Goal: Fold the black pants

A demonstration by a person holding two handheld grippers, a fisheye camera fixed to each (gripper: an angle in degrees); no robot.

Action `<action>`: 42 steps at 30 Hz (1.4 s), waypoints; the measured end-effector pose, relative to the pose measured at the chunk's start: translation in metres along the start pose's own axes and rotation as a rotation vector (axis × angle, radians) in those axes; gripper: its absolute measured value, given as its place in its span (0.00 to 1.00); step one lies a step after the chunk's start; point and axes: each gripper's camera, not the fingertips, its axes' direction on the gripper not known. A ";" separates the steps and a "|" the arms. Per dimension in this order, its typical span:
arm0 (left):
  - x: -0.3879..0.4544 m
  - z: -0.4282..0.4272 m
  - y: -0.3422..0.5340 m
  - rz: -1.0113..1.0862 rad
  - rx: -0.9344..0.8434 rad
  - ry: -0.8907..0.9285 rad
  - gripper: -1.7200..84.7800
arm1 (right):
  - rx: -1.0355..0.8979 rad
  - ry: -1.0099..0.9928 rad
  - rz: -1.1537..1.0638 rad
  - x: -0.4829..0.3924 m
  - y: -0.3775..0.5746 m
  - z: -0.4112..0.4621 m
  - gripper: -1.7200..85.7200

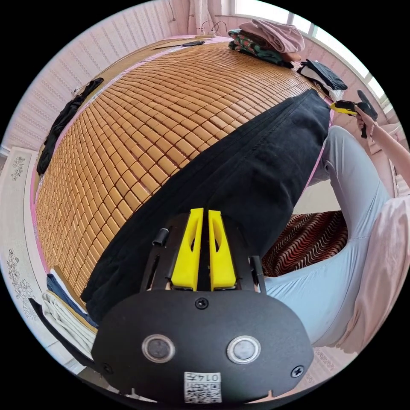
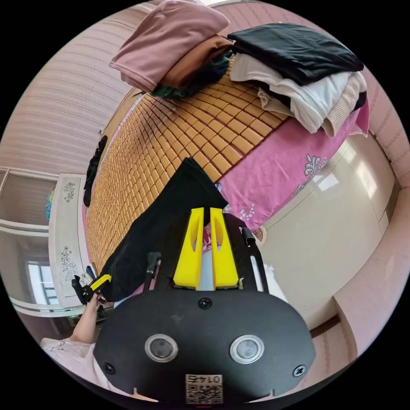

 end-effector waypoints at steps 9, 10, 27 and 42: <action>-0.085 -0.051 0.113 -0.562 0.109 -0.193 0.11 | 0.000 0.203 -0.275 -0.078 -0.031 -0.004 0.12; -0.094 -0.053 0.125 -0.617 0.099 -0.217 0.11 | -0.016 0.231 -0.281 -0.084 -0.038 0.002 0.13; -0.216 -0.012 0.195 -1.112 0.056 -0.139 0.06 | -0.156 0.372 -0.238 -0.100 -0.059 0.008 0.02; -0.232 -0.100 0.181 -1.010 0.377 -0.189 0.05 | -0.102 0.267 -0.217 -0.073 -0.058 -0.016 0.02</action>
